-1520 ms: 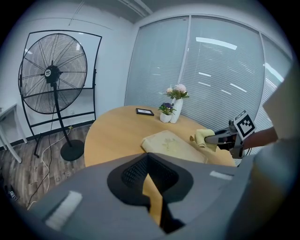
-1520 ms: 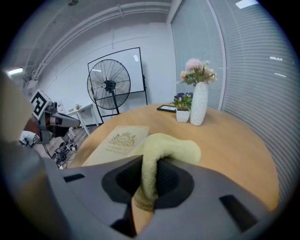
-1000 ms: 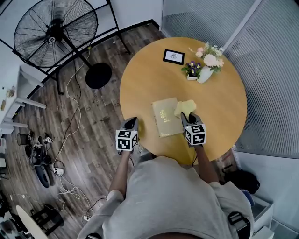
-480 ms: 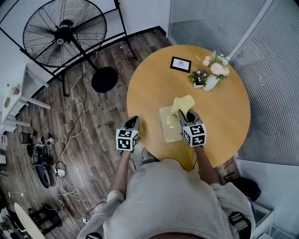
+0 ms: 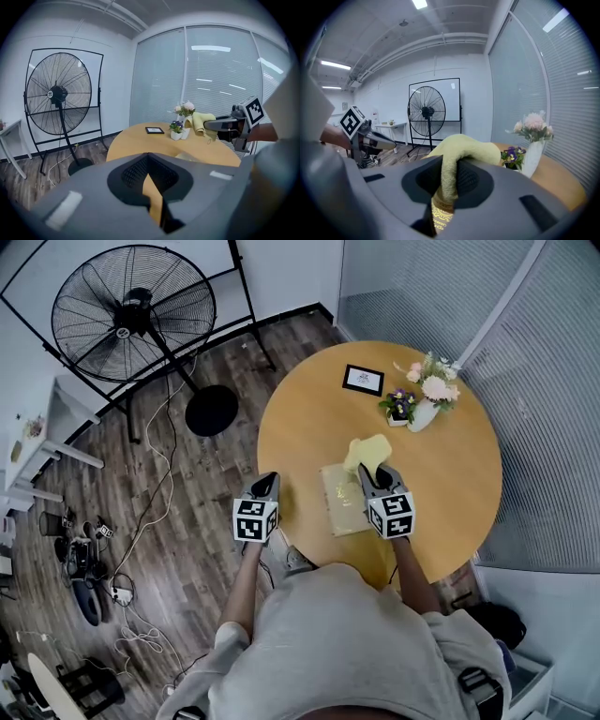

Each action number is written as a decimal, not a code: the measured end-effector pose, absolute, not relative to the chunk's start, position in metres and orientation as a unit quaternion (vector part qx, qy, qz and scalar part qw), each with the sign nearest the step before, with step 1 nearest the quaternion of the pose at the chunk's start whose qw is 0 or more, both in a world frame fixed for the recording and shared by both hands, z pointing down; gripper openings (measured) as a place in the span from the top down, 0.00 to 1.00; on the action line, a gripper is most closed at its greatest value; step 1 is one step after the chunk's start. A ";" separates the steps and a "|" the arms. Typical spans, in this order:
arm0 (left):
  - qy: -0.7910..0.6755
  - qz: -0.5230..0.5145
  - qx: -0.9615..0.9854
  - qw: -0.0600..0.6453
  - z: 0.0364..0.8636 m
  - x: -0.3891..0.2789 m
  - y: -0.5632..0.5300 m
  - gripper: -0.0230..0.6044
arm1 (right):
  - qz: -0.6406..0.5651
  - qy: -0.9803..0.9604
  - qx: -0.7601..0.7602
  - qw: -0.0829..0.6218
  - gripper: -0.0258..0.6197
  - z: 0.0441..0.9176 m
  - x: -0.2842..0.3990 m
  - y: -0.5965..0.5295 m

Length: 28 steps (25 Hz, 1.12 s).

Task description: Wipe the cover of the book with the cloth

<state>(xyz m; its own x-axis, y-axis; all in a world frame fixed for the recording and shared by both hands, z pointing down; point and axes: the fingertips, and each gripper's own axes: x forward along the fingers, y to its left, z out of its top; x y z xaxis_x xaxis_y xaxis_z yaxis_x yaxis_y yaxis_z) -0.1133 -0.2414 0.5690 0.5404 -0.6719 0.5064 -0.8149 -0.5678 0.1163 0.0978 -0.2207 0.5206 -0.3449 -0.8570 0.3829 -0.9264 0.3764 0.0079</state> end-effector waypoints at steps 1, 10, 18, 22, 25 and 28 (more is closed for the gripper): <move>-0.431 0.208 0.861 0.170 0.568 -0.113 -0.242 0.95 | 0.105 -0.813 0.549 0.165 0.87 0.520 0.099 -0.220; -0.429 0.206 0.864 0.164 0.561 -0.114 -0.248 0.95 | 0.106 -0.807 0.557 0.166 0.87 0.518 0.102 -0.219; -0.427 0.206 0.864 0.169 0.565 -0.113 -0.245 0.95 | 0.119 -0.803 0.558 0.169 0.87 0.525 0.101 -0.212; -0.425 0.206 0.865 0.170 0.566 -0.111 -0.244 0.95 | 0.125 -0.801 0.559 0.172 0.87 0.531 0.101 -0.210; -0.423 0.204 0.867 0.169 0.564 -0.109 -0.245 0.95 | 0.127 -0.800 0.560 0.173 0.87 0.532 0.101 -0.208; -0.421 0.204 0.868 0.167 0.563 -0.109 -0.246 0.95 | 0.128 -0.801 0.559 0.174 0.87 0.534 0.099 -0.207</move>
